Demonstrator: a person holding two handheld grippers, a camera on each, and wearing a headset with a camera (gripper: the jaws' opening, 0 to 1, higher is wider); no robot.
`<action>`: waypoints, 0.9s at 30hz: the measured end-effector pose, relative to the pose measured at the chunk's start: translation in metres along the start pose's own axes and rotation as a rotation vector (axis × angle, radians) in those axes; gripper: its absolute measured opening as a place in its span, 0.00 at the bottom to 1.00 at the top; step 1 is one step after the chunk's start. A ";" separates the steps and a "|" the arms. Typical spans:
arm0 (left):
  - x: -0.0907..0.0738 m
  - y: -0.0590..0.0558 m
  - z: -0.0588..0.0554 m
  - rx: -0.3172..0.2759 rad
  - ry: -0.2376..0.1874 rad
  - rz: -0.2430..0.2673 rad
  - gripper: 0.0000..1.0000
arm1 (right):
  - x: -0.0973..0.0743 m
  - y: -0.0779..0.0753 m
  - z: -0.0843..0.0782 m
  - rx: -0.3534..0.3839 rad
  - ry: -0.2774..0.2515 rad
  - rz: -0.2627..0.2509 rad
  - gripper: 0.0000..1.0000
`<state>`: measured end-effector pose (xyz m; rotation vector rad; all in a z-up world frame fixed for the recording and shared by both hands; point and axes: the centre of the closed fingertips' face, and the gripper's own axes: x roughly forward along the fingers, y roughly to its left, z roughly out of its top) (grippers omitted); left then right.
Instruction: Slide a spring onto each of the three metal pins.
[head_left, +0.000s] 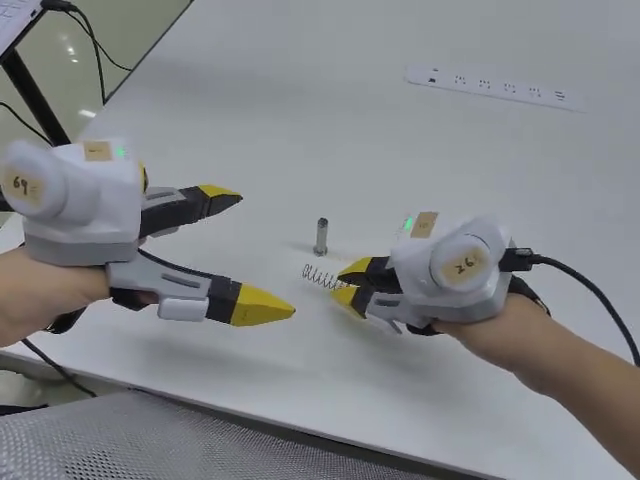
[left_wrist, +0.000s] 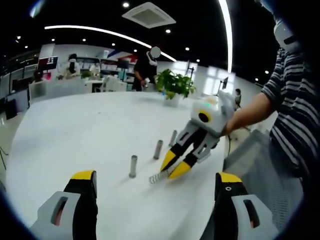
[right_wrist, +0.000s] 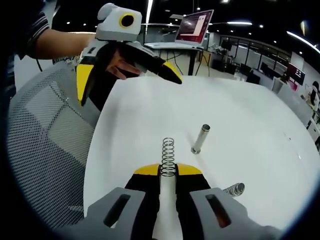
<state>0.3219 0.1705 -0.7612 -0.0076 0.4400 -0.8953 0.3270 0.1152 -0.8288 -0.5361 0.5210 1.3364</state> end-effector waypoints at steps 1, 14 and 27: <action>0.001 -0.001 0.000 0.001 0.001 -0.005 0.95 | -0.003 0.000 0.000 -0.004 0.000 0.003 0.08; 0.012 -0.022 0.004 -0.007 -0.002 -0.100 0.86 | -0.048 0.000 -0.005 -0.171 0.011 0.031 0.08; 0.039 -0.049 0.009 0.026 0.018 -0.225 0.72 | -0.073 0.000 -0.006 -0.226 -0.031 0.078 0.07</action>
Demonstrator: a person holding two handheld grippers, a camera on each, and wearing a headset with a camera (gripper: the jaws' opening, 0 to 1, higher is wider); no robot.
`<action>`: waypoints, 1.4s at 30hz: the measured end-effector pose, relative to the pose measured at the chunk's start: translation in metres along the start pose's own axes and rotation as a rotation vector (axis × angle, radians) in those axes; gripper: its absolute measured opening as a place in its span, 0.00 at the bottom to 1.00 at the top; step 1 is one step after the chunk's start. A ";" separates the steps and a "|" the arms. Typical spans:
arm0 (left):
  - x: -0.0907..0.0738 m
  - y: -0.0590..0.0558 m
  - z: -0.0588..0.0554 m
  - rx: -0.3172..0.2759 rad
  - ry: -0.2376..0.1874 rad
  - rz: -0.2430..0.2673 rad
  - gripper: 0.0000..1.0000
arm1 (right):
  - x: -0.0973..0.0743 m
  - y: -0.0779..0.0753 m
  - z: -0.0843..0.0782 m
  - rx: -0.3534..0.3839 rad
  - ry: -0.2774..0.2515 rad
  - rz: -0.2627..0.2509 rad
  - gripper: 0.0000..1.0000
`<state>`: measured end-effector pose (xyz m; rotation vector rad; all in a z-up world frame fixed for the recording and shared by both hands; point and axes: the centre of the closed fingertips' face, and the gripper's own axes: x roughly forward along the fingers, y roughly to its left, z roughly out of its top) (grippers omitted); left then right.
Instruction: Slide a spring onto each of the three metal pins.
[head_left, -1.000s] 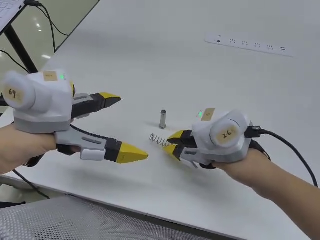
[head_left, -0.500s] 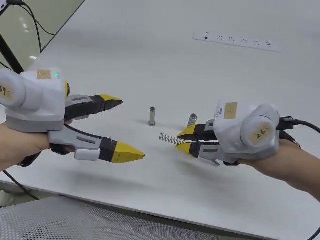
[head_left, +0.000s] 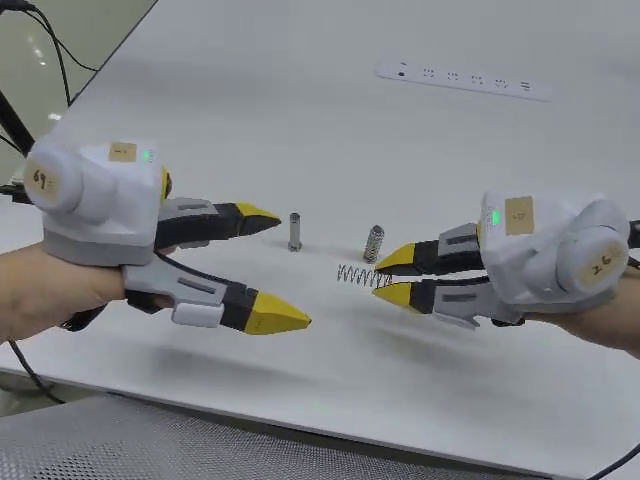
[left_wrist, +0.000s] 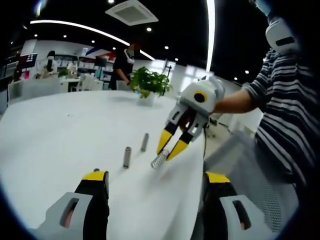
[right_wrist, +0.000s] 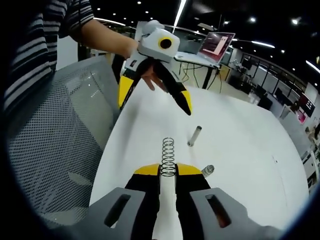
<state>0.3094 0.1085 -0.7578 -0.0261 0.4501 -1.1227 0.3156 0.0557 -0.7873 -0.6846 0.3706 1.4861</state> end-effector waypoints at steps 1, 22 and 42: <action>0.004 -0.001 0.002 0.006 -0.001 -0.010 0.70 | -0.001 0.000 0.000 0.000 0.000 -0.002 0.07; 0.050 -0.008 0.005 0.058 0.007 -0.104 0.30 | -0.009 0.000 0.009 -0.011 -0.026 0.014 0.07; 0.051 -0.018 0.013 0.084 -0.037 -0.136 0.06 | -0.012 0.002 0.017 -0.011 -0.053 0.030 0.07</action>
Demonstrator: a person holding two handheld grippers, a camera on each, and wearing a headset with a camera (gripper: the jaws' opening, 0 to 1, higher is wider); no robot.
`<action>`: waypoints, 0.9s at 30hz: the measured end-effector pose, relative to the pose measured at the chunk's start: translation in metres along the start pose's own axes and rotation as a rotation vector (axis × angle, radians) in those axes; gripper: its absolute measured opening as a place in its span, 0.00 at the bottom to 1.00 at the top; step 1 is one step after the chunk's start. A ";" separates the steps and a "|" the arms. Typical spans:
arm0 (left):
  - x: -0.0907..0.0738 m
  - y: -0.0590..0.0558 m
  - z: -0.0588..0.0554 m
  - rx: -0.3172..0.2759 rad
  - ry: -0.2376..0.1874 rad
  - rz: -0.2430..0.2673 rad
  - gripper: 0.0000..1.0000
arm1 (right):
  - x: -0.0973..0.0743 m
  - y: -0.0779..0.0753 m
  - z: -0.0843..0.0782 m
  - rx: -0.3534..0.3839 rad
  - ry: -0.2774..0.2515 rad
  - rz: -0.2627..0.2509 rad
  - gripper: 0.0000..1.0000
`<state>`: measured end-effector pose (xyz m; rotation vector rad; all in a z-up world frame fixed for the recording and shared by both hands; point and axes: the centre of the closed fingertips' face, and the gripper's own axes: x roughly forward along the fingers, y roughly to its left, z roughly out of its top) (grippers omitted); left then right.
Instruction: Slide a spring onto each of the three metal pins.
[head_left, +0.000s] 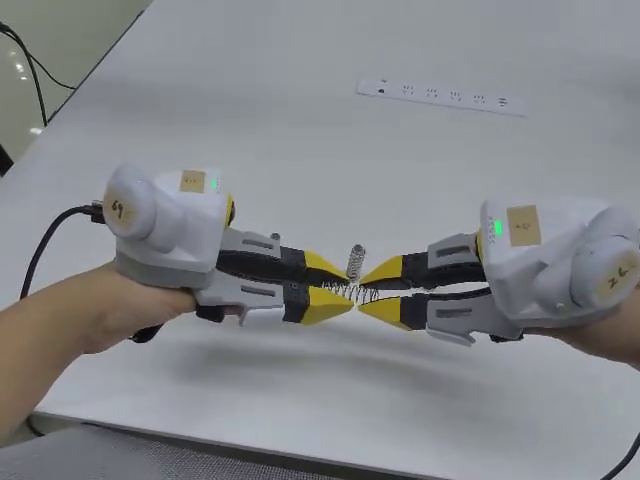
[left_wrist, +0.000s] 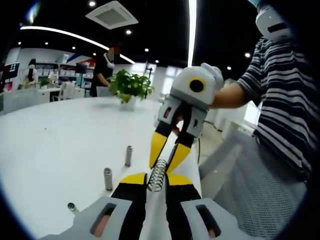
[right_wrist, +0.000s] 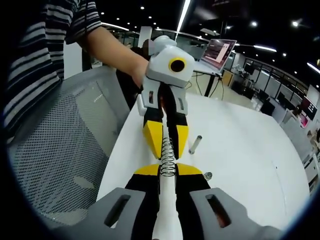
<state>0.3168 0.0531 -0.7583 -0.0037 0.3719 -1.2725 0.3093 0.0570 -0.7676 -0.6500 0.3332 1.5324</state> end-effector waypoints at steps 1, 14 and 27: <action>0.000 0.000 0.000 0.006 -0.001 0.000 0.06 | 0.000 0.000 0.000 -0.001 0.000 -0.001 0.07; 0.000 -0.009 0.003 0.022 -0.001 -0.068 0.02 | -0.003 0.002 -0.002 0.103 -0.031 0.000 0.09; 0.001 -0.009 0.001 0.024 0.011 -0.078 0.02 | -0.005 0.003 -0.011 0.130 -0.014 -0.007 0.07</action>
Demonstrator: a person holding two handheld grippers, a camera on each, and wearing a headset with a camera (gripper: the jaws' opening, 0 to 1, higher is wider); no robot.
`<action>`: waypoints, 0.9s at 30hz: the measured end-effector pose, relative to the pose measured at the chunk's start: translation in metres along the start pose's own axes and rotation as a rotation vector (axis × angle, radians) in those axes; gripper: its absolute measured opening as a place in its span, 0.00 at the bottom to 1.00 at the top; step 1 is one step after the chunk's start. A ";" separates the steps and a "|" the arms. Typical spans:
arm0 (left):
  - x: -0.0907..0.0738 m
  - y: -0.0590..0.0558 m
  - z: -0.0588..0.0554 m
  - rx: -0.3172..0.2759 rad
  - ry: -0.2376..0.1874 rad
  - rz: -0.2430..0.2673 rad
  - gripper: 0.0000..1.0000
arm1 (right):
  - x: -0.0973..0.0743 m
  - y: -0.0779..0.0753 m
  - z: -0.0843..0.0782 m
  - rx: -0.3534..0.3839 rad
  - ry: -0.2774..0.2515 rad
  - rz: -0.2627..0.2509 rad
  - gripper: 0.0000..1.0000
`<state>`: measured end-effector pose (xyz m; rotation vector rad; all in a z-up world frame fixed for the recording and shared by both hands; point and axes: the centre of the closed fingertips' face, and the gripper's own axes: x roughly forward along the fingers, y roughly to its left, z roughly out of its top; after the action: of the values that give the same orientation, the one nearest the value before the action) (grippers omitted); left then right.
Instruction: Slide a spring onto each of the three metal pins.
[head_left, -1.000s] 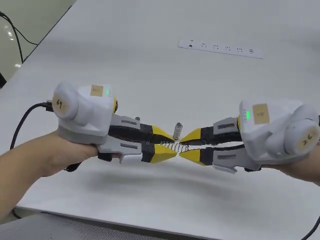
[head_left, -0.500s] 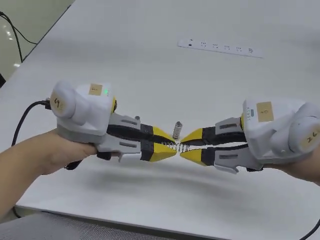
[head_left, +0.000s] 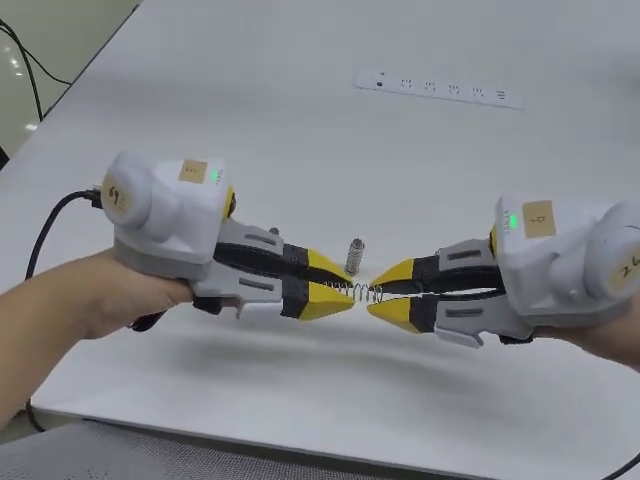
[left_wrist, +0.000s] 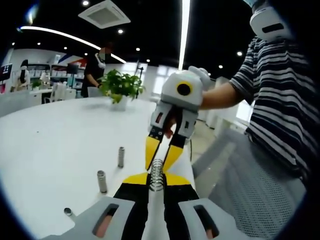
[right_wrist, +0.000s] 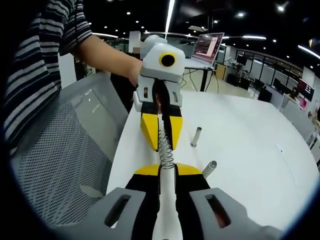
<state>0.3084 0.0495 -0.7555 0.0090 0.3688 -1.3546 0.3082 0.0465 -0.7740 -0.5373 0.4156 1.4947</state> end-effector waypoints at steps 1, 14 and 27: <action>0.000 0.000 0.000 0.001 0.001 0.001 0.02 | 0.000 0.000 0.000 -0.003 -0.001 -0.001 0.07; 0.000 -0.001 -0.003 0.013 0.017 0.001 0.03 | -0.004 0.001 0.008 0.056 -0.024 0.025 0.07; 0.002 0.007 -0.009 0.053 0.051 0.044 0.03 | -0.004 0.001 0.040 0.001 -0.067 0.018 0.07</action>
<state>0.3129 0.0506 -0.7658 0.0953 0.3737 -1.3225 0.3045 0.0658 -0.7392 -0.4821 0.3694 1.5253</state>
